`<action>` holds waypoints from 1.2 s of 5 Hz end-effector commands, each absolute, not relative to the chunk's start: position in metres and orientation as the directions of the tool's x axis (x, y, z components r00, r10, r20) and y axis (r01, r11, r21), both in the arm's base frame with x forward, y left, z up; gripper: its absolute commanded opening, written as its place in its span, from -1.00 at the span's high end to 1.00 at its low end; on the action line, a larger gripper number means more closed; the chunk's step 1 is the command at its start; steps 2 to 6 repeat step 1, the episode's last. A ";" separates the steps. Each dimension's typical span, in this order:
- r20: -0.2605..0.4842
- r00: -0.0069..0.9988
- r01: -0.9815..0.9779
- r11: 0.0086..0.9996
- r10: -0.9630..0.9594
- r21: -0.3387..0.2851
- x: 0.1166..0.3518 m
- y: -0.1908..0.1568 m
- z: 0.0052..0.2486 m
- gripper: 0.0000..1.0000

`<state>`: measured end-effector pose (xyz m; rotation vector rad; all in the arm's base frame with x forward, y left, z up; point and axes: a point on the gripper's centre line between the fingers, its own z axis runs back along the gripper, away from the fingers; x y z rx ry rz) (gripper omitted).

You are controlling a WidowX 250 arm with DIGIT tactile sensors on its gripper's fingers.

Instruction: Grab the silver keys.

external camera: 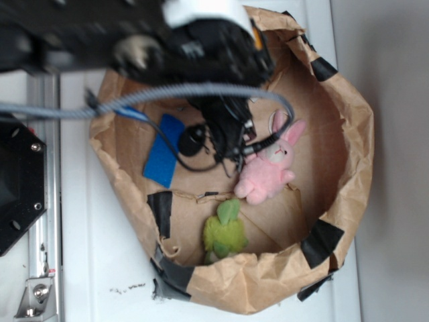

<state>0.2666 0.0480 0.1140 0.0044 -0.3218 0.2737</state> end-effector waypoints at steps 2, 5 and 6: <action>0.320 0.919 -0.226 0.973 0.229 -0.049 0.276 0.049 0.127 1.00; 0.320 0.919 -0.226 0.973 0.229 -0.049 0.276 0.049 0.127 1.00; 0.320 0.919 -0.226 0.973 0.229 -0.049 0.276 0.049 0.127 1.00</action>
